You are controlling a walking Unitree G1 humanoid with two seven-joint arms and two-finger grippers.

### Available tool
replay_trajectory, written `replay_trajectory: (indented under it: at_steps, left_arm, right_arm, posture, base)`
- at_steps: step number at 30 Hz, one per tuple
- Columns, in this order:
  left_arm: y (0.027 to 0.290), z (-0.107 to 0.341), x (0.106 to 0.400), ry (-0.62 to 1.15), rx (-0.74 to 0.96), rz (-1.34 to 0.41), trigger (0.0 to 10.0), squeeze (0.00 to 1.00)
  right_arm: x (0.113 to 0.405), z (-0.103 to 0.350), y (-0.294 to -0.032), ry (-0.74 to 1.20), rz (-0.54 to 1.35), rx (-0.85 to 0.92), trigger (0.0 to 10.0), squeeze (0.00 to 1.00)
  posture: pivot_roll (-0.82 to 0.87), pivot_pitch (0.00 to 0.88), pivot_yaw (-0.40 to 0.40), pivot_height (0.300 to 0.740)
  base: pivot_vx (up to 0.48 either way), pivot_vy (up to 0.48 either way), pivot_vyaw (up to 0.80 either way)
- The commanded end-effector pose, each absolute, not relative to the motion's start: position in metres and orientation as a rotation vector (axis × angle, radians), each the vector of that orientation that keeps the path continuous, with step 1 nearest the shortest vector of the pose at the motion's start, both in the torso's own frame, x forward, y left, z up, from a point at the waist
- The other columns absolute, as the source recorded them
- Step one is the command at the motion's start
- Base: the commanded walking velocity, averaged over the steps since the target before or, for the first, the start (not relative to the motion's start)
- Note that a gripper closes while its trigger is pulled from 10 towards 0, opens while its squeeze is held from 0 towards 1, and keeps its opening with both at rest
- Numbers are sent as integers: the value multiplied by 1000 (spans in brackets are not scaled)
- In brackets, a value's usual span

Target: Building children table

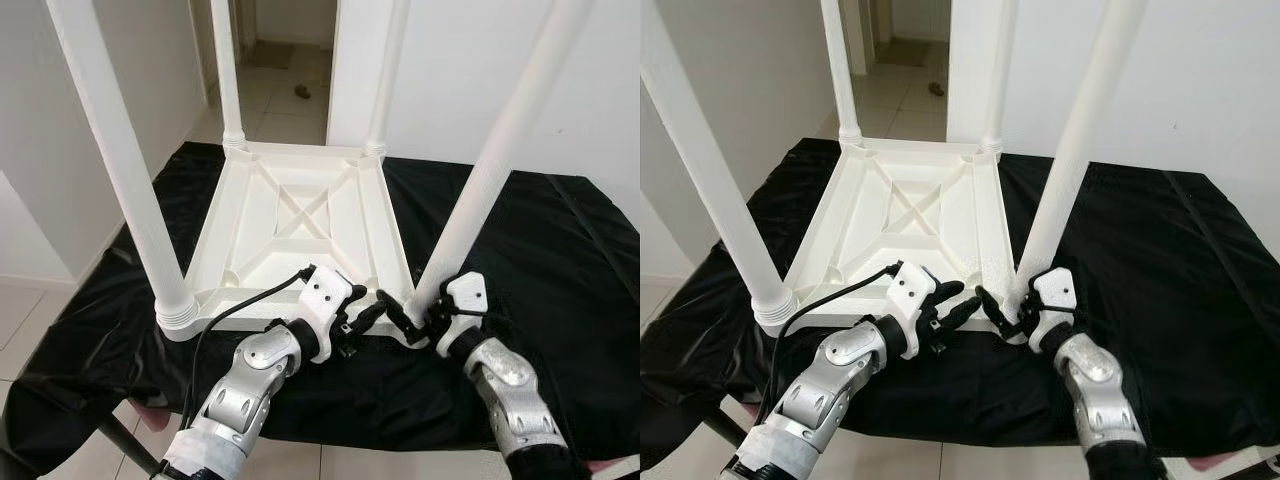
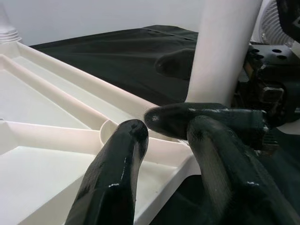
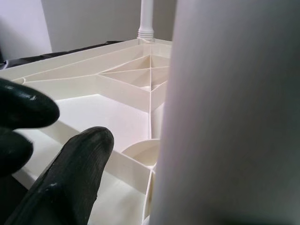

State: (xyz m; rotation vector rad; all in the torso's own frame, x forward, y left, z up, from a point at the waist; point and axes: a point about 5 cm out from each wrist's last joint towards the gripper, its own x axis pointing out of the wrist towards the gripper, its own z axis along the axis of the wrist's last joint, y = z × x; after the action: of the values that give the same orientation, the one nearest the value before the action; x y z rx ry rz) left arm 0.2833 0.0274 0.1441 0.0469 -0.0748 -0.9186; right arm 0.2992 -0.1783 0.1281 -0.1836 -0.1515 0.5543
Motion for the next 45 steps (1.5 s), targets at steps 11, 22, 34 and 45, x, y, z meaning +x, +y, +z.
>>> replay_trajectory:
  at_steps: [11, 22, 34, 45]
  left_arm:
    - [28, 143, 281, -76, 70, -928, 10000, 0]
    - [29, 141, 280, -69, 73, -928, 10000, 0]
    - [31, 143, 280, -69, 55, -908, 10000, 0]
    - [32, 142, 277, -57, 51, -904, 10000, 0]
  right_arm:
    - [296, 109, -190, -34, 706, -237, 0, 0]
    - [292, 99, -200, -51, 524, -155, 0, 0]
    - [292, 95, -197, -81, 129, -73, 0, 0]
    - [300, 94, -191, -54, -176, -79, 0, 0]
  posture:
    - [-13, 0, -8, 740]
    - [-9, 0, -15, 740]
    - [-7, 0, -10, 740]
    - [10, 0, -5, 740]
  base:
    - [0, 0, 0]
    - [0, 0, 0]
    - [0, 0, 0]
    - [0, 0, 0]
